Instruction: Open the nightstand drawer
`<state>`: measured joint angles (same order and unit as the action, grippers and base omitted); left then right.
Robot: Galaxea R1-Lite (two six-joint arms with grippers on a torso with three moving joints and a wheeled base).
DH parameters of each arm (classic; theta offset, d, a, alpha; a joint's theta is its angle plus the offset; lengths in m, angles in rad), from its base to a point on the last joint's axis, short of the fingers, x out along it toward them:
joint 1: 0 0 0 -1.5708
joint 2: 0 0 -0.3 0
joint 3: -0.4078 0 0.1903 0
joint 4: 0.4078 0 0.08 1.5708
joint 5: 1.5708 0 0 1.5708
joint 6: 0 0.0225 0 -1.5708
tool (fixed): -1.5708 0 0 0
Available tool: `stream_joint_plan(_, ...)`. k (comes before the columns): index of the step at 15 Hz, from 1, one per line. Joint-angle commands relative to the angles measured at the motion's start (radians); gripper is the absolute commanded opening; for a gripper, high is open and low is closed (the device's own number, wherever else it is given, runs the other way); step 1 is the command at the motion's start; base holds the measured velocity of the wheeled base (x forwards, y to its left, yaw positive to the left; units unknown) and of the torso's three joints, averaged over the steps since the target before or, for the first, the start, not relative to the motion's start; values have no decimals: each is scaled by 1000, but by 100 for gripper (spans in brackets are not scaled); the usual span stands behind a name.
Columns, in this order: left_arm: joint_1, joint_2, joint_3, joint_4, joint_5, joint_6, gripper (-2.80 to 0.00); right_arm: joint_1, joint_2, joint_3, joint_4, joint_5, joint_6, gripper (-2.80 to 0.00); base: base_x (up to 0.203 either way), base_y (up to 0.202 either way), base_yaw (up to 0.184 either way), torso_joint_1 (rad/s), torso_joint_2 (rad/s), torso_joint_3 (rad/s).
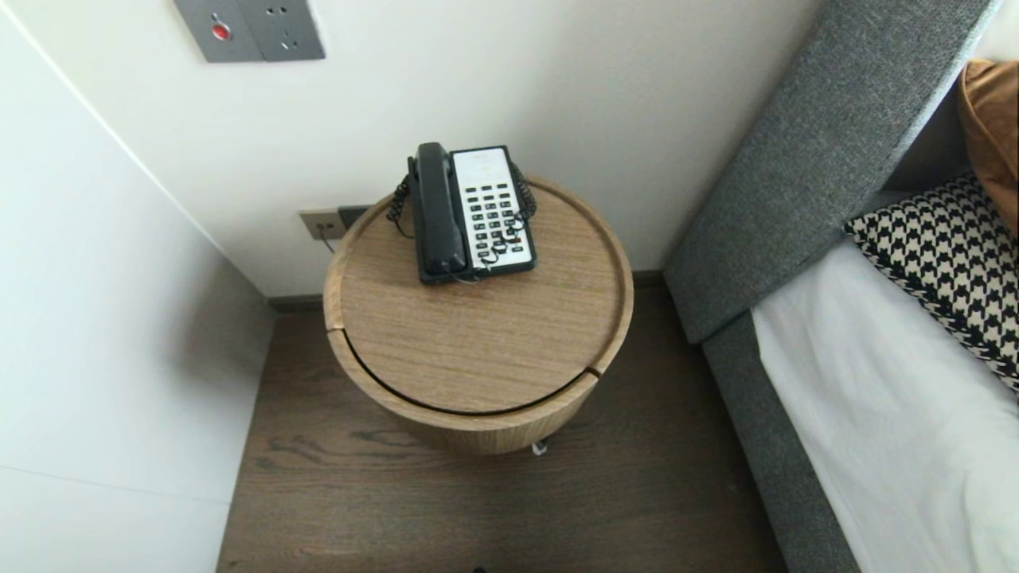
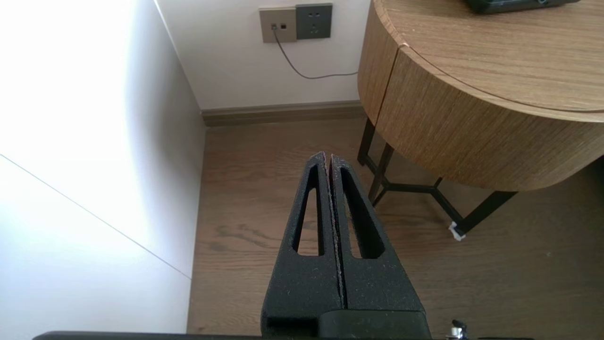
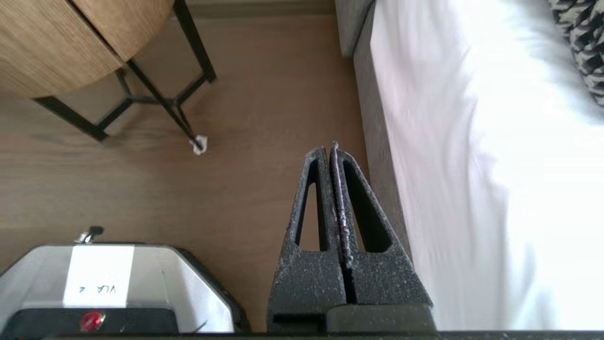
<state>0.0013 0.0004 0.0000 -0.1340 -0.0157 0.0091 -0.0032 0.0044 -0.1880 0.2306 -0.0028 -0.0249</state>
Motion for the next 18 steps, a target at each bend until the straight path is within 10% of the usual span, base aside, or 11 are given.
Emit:
stream_joint_plan(1,0,-3,40,-2,0,0,-280,0,48,-75,31,4,-1,-280,0,0,0,0,0,0)
stream_joint_plan(10,0,-3,40,-29,2,0,-280,67,637,-420,-85,33,-85,-280,0,0,0,0,0,0)
stream_joint_plan(18,0,-3,40,-38,2,0,-280,323,1176,-690,-121,33,-100,-280,0,0,0,0,0,0)
